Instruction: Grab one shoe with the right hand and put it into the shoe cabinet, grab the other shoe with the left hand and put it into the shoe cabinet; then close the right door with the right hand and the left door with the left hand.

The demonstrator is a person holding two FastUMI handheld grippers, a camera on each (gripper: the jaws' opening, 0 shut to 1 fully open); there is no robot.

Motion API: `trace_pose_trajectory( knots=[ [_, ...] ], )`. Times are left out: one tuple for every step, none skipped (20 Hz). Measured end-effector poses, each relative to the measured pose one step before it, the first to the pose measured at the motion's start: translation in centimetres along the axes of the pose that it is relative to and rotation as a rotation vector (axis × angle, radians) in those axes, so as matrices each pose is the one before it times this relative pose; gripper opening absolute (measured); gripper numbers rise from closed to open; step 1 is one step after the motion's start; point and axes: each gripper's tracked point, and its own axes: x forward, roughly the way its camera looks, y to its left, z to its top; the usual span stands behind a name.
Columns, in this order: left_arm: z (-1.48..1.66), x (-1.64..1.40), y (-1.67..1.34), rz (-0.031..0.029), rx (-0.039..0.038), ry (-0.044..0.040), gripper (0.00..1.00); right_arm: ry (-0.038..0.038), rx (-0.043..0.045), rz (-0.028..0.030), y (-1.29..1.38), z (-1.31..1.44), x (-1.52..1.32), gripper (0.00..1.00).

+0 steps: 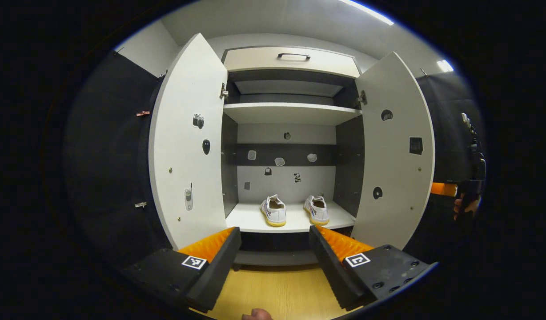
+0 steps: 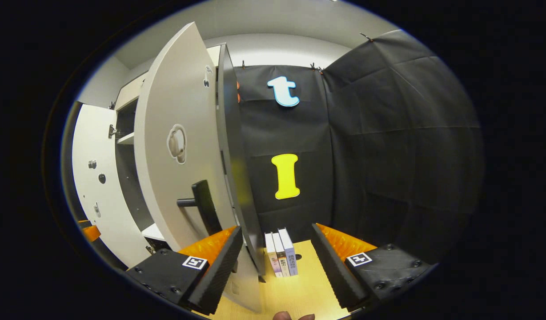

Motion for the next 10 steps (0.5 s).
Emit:
trace_pose_trajectory(
  knots=[
    [-0.197,-0.210,0.309,-0.00440,-0.00500,0.00395,0.97,-0.00744,-0.00512,-0.01312,0.102,0.193,-0.150,0.97],
    [0.001,-0.251,0.630,0.00435,-0.00338,-0.00244,0.97,-0.00086,0.00434,-0.00506,0.275,-0.075,-0.151,0.97],
    [-0.044,-0.137,0.673,0.00417,0.00046,0.00106,0.97,-0.00237,-0.00233,-0.00562,0.393,-0.123,-0.042,0.98],
    [-0.114,-0.243,0.724,0.00634,0.00365,0.00193,0.97,-0.00821,-0.01552,-0.00373,0.341,0.029,-0.131,0.97],
    [-0.133,-0.131,0.732,0.00677,0.00468,0.00178,0.96,-0.00987,-0.02585,-0.00229,0.450,0.045,-0.148,0.97],
    [-0.105,-0.227,0.781,0.00798,0.00170,0.00150,0.97,-0.01060,-0.02190,-0.00191,0.547,0.135,-0.236,0.97],
    [-0.191,-0.270,0.722,0.00611,-0.00172,0.00325,0.97,-0.00199,-0.00199,0.00161,0.916,-0.021,-0.459,0.97],
    [-0.145,-0.264,0.789,0.00623,-0.00313,0.00182,0.97,0.00212,0.01264,0.00780,0.883,-0.205,-0.234,0.97],
    [-0.071,-0.274,0.740,0.00717,-0.00229,0.00055,0.97,0.00069,0.01331,0.00981,0.922,-0.175,-0.172,0.97],
    [0.041,-0.237,0.813,0.00637,-0.00065,-0.00120,0.97,-0.00106,0.00826,0.00722,0.821,-0.129,-0.166,0.97]
  ],
)
